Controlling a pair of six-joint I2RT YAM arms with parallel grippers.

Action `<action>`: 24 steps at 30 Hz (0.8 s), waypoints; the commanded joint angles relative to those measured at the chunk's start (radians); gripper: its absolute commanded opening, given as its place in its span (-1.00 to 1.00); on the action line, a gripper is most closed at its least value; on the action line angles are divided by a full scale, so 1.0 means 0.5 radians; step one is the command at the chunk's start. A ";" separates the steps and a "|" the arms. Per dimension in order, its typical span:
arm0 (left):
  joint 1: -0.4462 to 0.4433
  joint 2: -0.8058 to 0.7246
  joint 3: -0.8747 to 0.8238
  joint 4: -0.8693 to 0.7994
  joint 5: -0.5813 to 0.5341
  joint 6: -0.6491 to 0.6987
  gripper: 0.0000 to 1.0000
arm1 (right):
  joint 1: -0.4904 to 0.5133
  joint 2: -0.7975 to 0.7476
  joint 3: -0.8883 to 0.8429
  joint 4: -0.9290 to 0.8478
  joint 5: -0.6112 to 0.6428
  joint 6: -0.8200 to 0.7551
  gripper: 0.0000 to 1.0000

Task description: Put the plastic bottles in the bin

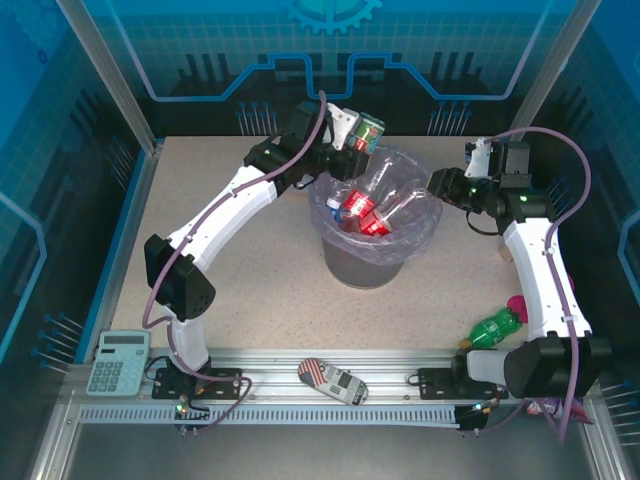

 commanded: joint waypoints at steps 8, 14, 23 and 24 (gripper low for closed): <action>-0.062 -0.002 -0.107 -0.281 0.079 -0.076 -0.38 | 0.038 0.004 0.044 -0.046 -0.033 -0.038 -0.28; -0.075 0.011 -0.120 -0.402 0.091 -0.015 -0.38 | 0.038 0.007 0.046 -0.043 -0.038 -0.039 -0.28; -0.083 -0.063 -0.109 -0.282 0.180 0.003 0.27 | 0.037 0.002 0.053 -0.044 -0.039 -0.035 -0.28; -0.081 -0.082 -0.109 -0.260 0.193 0.017 0.32 | 0.038 0.000 0.055 -0.046 -0.036 -0.035 -0.28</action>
